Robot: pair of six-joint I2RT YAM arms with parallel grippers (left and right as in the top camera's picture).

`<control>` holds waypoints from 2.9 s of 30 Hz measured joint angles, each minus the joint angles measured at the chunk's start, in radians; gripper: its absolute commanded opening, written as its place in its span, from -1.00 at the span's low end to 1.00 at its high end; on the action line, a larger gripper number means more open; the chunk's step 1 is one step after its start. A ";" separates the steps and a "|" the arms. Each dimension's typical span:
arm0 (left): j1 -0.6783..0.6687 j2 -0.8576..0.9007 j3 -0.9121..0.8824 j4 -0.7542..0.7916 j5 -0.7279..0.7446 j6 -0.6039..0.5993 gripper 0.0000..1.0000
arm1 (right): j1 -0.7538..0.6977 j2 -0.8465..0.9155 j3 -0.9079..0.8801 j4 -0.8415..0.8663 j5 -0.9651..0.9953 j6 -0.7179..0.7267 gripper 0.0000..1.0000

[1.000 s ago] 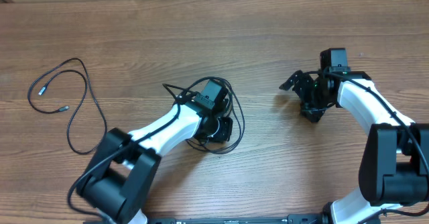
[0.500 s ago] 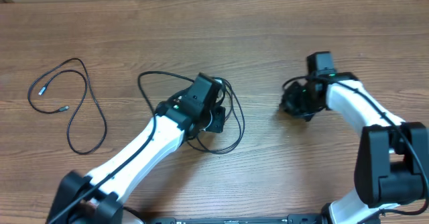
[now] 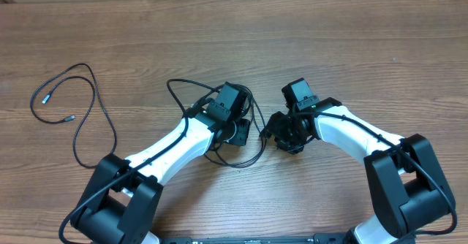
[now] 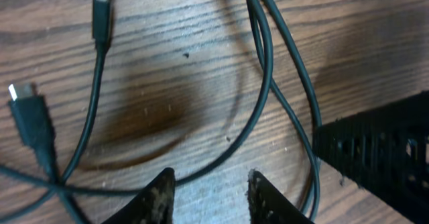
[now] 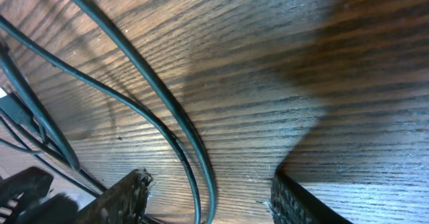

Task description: Untangle cables

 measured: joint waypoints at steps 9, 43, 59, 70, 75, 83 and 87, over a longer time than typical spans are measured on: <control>0.000 0.005 0.000 0.082 0.000 0.110 0.18 | 0.000 -0.001 -0.001 0.006 -0.006 0.019 0.56; 0.005 0.006 0.000 0.081 0.001 0.206 0.28 | 0.002 -0.019 0.001 0.007 -0.026 0.022 1.00; 0.006 0.006 0.000 0.085 0.005 0.210 0.15 | 0.002 -0.019 0.001 0.008 -0.027 0.022 1.00; 0.006 0.019 0.000 0.055 -0.064 0.310 0.18 | 0.002 -0.019 0.001 0.008 -0.027 0.022 1.00; 0.006 0.063 0.000 0.052 -0.072 0.329 0.26 | 0.002 -0.019 0.001 0.008 -0.026 0.021 1.00; 0.006 0.063 0.000 0.057 -0.075 0.342 0.11 | 0.002 -0.019 0.001 0.008 -0.026 0.022 1.00; 0.006 0.063 0.000 0.059 -0.076 0.344 0.33 | 0.002 -0.019 0.001 0.008 -0.026 0.022 1.00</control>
